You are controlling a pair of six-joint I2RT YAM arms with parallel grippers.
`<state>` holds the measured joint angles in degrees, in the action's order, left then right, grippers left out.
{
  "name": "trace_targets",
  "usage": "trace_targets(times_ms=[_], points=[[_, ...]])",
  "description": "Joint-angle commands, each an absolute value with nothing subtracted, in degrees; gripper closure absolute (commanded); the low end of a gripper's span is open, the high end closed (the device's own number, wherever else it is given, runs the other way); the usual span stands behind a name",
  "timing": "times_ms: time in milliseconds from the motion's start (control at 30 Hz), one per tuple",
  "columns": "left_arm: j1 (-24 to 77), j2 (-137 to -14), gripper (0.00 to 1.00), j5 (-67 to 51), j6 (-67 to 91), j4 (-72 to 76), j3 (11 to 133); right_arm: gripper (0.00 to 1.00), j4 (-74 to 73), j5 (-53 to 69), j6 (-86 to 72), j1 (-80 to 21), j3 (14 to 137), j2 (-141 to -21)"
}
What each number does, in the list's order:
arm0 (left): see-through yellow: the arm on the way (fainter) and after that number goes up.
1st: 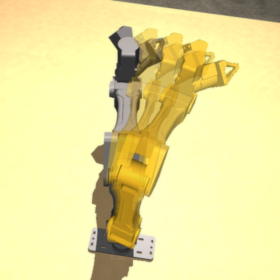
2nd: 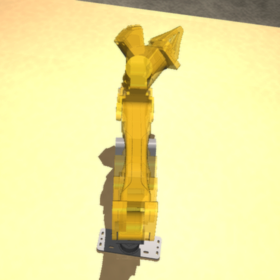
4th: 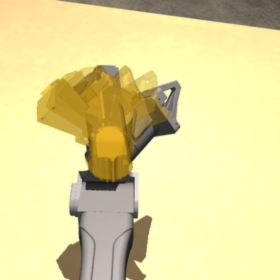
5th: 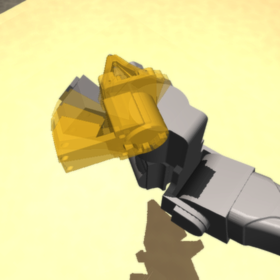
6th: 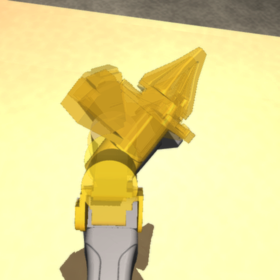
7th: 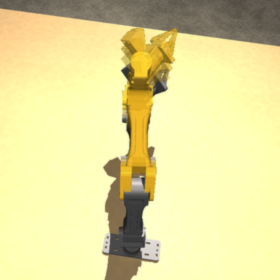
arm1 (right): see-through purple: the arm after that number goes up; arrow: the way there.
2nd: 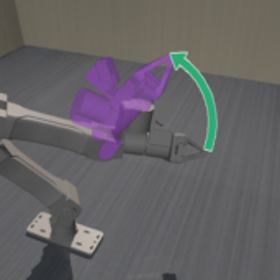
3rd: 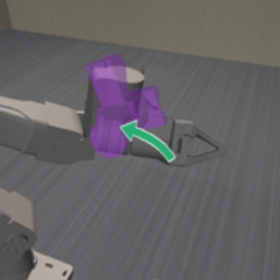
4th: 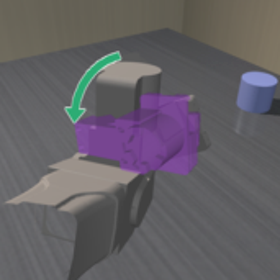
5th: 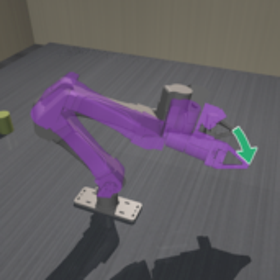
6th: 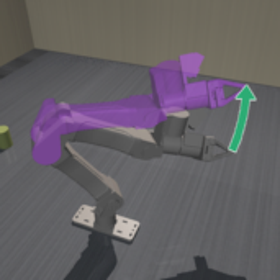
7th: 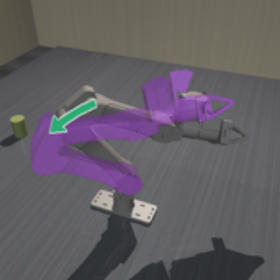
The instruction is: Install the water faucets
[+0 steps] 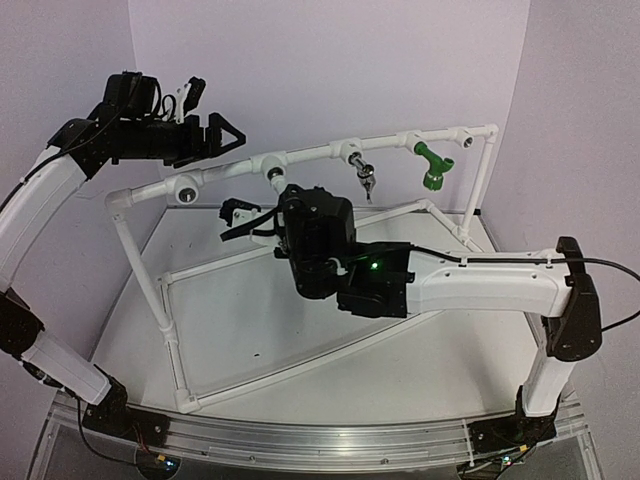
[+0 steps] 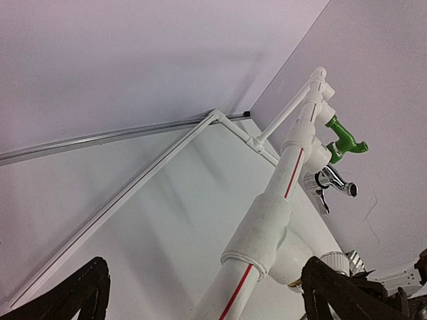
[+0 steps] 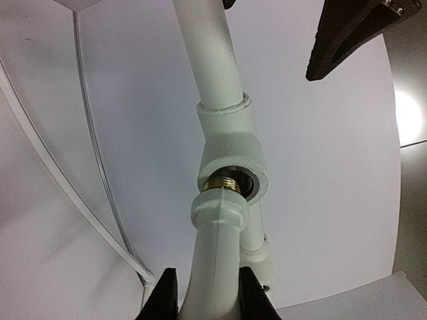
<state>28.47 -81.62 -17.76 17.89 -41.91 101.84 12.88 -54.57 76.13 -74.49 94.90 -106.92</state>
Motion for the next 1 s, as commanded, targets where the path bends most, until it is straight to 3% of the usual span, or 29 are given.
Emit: trace_targets(times_ms=[0,967], points=[[28.56,-79.89,0.00,-18.01,17.12,-39.26,101.64,1.00,13.71,-55.13,74.67,-74.18,99.60,-108.01],[28.56,-80.19,0.00,-18.37,16.87,-39.09,101.76,1.00,12.60,-56.36,72.33,-72.75,98.27,-106.68]])
